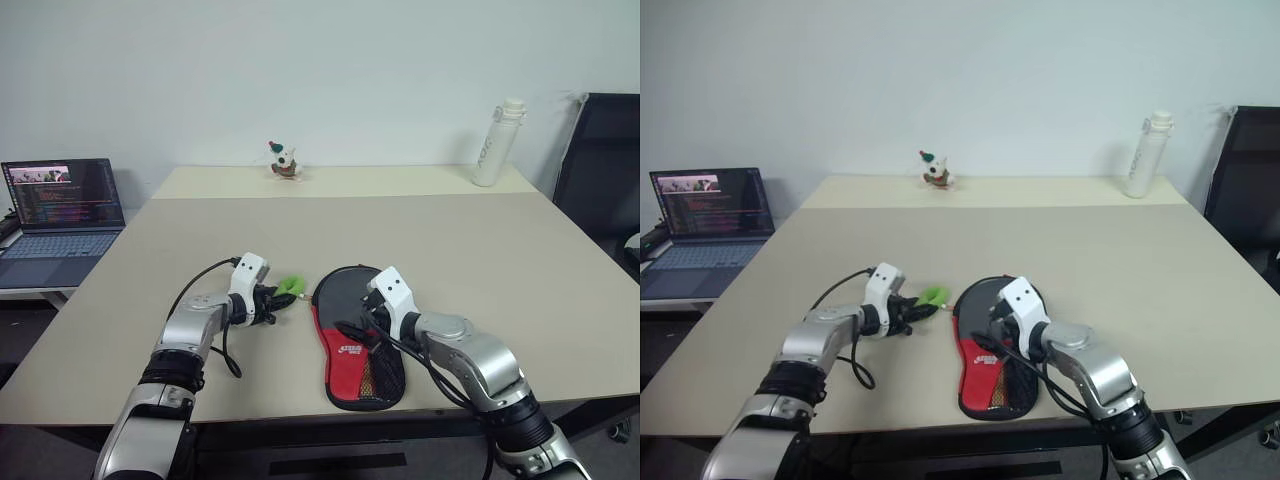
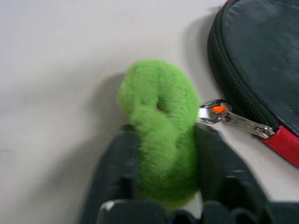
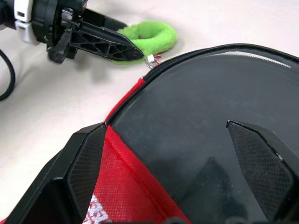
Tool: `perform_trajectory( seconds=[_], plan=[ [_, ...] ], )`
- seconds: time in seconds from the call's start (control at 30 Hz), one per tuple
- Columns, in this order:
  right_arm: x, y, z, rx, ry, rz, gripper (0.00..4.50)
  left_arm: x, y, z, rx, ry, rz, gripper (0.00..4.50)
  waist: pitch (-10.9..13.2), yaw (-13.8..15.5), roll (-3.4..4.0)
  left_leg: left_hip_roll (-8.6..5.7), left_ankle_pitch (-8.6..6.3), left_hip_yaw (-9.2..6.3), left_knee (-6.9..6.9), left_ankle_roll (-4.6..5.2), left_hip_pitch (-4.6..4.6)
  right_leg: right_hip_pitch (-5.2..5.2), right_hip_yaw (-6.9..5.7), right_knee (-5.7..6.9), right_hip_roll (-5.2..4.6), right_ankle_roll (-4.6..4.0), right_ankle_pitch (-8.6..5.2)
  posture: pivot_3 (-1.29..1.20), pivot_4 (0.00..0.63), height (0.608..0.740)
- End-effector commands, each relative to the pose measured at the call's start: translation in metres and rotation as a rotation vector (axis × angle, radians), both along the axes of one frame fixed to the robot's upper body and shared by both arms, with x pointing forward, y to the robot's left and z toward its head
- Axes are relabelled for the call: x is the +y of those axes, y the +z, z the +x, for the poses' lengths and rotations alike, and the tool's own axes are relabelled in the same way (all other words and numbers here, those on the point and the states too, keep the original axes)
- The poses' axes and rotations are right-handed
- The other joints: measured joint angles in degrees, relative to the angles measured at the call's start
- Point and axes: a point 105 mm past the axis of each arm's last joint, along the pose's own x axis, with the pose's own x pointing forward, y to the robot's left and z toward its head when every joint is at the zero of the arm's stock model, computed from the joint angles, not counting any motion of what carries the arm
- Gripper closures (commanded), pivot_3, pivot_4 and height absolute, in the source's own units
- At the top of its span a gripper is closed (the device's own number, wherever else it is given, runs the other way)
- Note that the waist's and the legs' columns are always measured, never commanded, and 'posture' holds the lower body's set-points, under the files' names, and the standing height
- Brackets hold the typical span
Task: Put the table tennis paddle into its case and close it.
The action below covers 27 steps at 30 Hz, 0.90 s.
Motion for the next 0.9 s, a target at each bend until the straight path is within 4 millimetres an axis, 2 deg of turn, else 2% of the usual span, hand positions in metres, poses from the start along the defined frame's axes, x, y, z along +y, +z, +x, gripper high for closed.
perform_trajectory(
  seconds=[0.03,0.07,0.1,0.2,0.3,0.47,0.6,0.9],
  plan=[
    [0.012,-0.002,0.005,-0.031,0.009,-0.017,0.00,-0.005,-0.001,-0.002,0.003,-0.022,0.004,4.13,0.00,-0.01,0.00,0.00,0.00,0.00,0.00,0.00,0.01,0.00,0.00,0.01,0.00,0.00,0.00,0.00,0.150,0.740],
    [0.013,-0.010,0.006,-0.019,0.004,-0.038,0.00,-0.005,0.000,-0.001,0.000,-0.019,0.006,4.39,-0.01,-0.01,-0.01,0.00,0.00,0.00,0.00,0.00,0.02,0.00,0.00,0.02,0.00,0.00,0.00,0.00,0.150,0.740],
    [0.013,-0.016,0.007,-0.013,0.000,-0.060,0.00,-0.005,0.001,-0.001,-0.005,-0.016,0.008,4.45,-0.01,-0.02,-0.01,0.01,0.00,0.00,0.00,0.00,0.04,0.01,0.00,0.04,0.01,0.00,0.00,0.00,0.150,0.740],
    [0.011,-0.028,0.010,0.009,-0.015,-0.093,0.00,-0.005,0.006,0.004,-0.030,0.002,0.011,4.45,-0.04,-0.02,-0.04,0.01,0.00,0.00,0.02,0.00,0.06,0.02,0.00,0.08,0.01,0.00,0.00,0.00,0.150,0.740],
    [0.007,-0.038,0.010,0.044,-0.033,-0.115,0.00,-0.004,0.017,0.018,-0.077,0.051,0.020,4.45,-0.07,0.12,-0.10,0.00,0.00,-0.05,0.14,0.00,0.08,0.12,-0.03,0.08,0.00,0.01,0.00,0.00,0.150,0.740],
    [0.005,-0.044,0.009,0.060,-0.036,-0.128,0.00,-0.014,0.030,0.041,-0.134,0.095,0.053,4.45,-0.12,0.15,-0.18,-0.03,0.00,-0.15,0.40,0.00,0.08,0.28,-0.12,0.07,0.01,0.14,0.09,0.00,0.150,0.740],
    [0.007,-0.049,0.005,0.081,-0.037,-0.129,0.00,-0.031,0.042,0.057,-0.189,0.118,0.100,4.45,-0.12,0.13,-0.20,-0.05,0.00,-0.14,0.42,0.00,0.08,0.30,-0.11,0.06,0.00,0.16,0.10,0.00,0.150,0.740],
    [0.008,-0.059,-0.009,0.131,-0.037,-0.126,0.00,-0.058,0.050,0.072,-0.272,0.160,0.249,4.45,-0.13,0.04,-0.21,-0.05,-0.01,-0.12,0.39,-0.01,0.07,0.29,-0.11,0.01,0.00,0.18,0.10,0.00,0.150,0.740]
  ],
)
